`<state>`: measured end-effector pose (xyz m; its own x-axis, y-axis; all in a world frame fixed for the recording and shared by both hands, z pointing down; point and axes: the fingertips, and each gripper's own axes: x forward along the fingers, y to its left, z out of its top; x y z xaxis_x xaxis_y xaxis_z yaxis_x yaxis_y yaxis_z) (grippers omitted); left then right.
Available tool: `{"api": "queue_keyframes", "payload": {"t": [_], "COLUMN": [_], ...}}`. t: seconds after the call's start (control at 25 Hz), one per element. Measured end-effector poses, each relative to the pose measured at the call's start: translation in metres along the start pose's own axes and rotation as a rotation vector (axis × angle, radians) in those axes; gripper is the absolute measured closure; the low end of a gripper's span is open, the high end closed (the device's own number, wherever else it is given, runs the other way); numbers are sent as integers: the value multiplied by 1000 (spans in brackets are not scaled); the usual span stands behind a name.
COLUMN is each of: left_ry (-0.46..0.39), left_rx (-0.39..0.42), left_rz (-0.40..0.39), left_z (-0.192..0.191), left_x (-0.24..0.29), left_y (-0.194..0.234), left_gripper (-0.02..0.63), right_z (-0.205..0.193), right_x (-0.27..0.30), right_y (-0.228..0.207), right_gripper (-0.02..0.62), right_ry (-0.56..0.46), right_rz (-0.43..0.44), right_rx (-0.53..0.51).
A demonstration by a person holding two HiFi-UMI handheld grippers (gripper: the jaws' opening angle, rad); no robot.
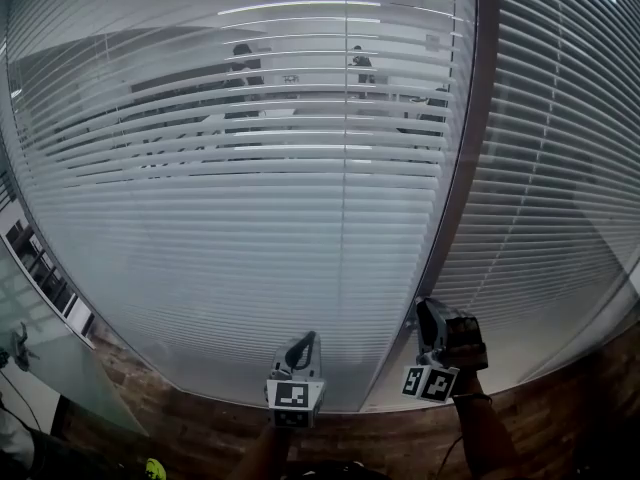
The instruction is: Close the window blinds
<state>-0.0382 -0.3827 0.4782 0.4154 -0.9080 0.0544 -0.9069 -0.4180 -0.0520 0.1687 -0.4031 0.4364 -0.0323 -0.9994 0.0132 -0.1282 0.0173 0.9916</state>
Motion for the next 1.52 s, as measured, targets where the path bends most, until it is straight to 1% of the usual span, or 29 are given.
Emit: {"api": "queue_keyframes", "payload": {"t": [0.04, 0.12, 0.28, 0.36, 0.4, 0.44, 0.48, 0.68, 0.84, 0.88, 0.92, 1.0, 1.24, 1.32, 1.52], "left_ry": [-1, 1, -2, -6, -7, -7, -6, 2, 6, 7, 6, 5, 1, 2, 2], "left_rx": [0, -1, -6, -4, -3, -3, -5, -1, -1, -1, 0, 5, 2, 3, 5], "left_rz": [-4, -8, -17, -22, -24, -24, -24, -35, -45, -46, -49, -55, -59, -59, -54], "left_z": [0, 0, 1, 2, 2, 2, 2, 1, -2, -2, -1, 0, 1, 0, 2], "left_x": [0, 1, 0, -2, -2, -3, -4, -6, -8, -8, -8, -8, -7, -7, -6], "left_y": [-1, -3, -7, -9, -9, -10, -10, -16, -23, -24, -25, -29, -32, -33, -30], "left_gripper": [606, 606, 606, 606, 606, 606, 606, 606, 606, 606, 606, 606, 606, 606, 606], "right_z": [0, 2, 1, 1, 1, 2, 3, -5, -12, -13, -13, -13, -15, -17, -17], "right_x": [-1, -2, -1, -2, -4, -8, -11, -18, -16, -15, -13, -7, 2, 2, 1], "right_y": [-2, -5, -4, -2, -2, -1, 0, 0, -13, -15, -15, -11, -9, -10, -10], "right_gripper": [476, 476, 476, 476, 476, 476, 475, 472, 471, 469, 469, 457, 457, 466, 469], "right_ry": [8, 19, 31, 34, 27, 16, 3, -22, -82, -78, -63, -41, -23, -29, -48], "right_rz": [-4, -4, -30, -67, -84, -92, -88, -1, 2, 12, 26, 46, 34, 29, 23], "right_rx": [-40, -69, -82, -84, -64, -17, 61, 633, 1128, 1228, 1301, 1378, 1476, 1515, 1525]}}
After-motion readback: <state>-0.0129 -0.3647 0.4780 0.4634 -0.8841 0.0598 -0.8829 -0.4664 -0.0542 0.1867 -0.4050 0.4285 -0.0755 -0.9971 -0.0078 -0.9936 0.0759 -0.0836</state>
